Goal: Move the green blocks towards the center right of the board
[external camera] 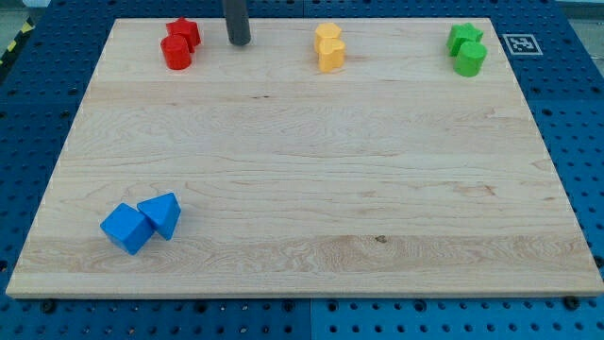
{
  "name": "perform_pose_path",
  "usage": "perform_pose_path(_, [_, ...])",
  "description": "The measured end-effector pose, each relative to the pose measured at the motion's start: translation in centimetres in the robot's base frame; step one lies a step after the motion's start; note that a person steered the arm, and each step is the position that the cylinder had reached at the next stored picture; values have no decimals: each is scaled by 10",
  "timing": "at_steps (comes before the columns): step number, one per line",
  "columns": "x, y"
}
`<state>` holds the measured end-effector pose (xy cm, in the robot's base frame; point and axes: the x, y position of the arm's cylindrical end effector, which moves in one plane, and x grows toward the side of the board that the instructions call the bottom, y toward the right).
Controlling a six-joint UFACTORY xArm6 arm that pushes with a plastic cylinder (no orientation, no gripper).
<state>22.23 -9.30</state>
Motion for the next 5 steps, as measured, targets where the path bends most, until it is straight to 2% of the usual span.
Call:
perform_pose_path(1, [-23, 26])
perform_pose_path(3, [-29, 109])
perform_pose_path(5, [-31, 255])
